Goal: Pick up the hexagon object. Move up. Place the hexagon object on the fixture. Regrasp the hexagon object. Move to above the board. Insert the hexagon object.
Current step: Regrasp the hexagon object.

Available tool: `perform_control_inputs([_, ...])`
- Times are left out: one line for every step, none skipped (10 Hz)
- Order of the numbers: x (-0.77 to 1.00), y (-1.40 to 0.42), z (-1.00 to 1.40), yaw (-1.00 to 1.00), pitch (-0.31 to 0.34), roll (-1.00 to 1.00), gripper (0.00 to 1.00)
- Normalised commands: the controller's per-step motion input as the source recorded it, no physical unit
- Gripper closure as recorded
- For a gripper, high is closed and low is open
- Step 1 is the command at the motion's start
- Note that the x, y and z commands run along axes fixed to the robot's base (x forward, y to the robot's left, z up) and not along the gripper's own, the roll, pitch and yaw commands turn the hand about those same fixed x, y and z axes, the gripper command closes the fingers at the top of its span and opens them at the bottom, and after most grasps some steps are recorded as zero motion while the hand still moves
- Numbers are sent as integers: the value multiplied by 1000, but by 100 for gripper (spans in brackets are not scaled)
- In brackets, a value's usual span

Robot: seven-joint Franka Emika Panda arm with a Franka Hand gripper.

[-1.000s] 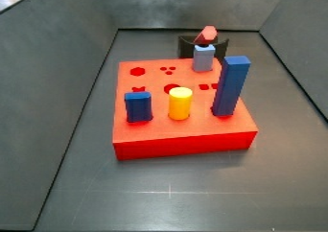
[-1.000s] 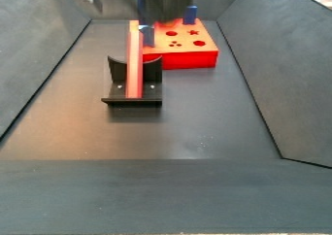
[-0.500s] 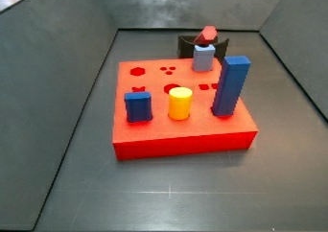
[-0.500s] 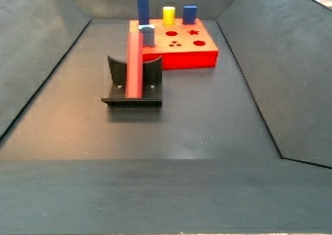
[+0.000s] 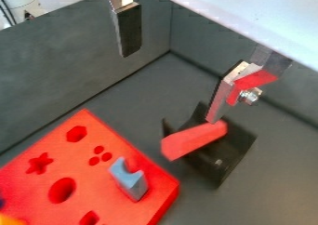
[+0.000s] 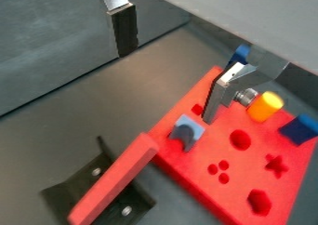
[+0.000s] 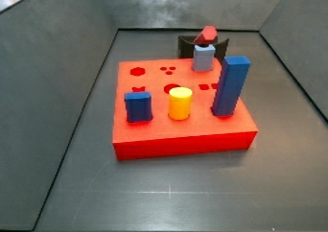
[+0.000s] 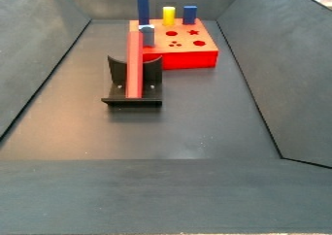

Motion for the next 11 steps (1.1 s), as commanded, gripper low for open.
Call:
perform_control_inputs([-1,-19,10,21,-9,1000,0])
perform_control_inputs([-2,-16,7,22,-5,1000,0])
perform_control_inputs([3,-22,5,24,3,1000,0])
perform_control_inputs([12,-24,6,25,11,1000,0])
perform_control_inputs([20,-22,7,26,17,1000,0])
perform_control_inputs([36,-26,-1,29,31,1000,0])
perform_control_inputs([49,-30,3,34,48,1000,0])
perform_control_inputs([62,-33,-1,39,65,1000,0])
perform_control_inputs([78,-40,-2,50,94,1000,0])
perform_control_inputs([90,-41,-2,63,122,1000,0])
perform_control_inputs([102,-46,-5,91,168,1000,0])
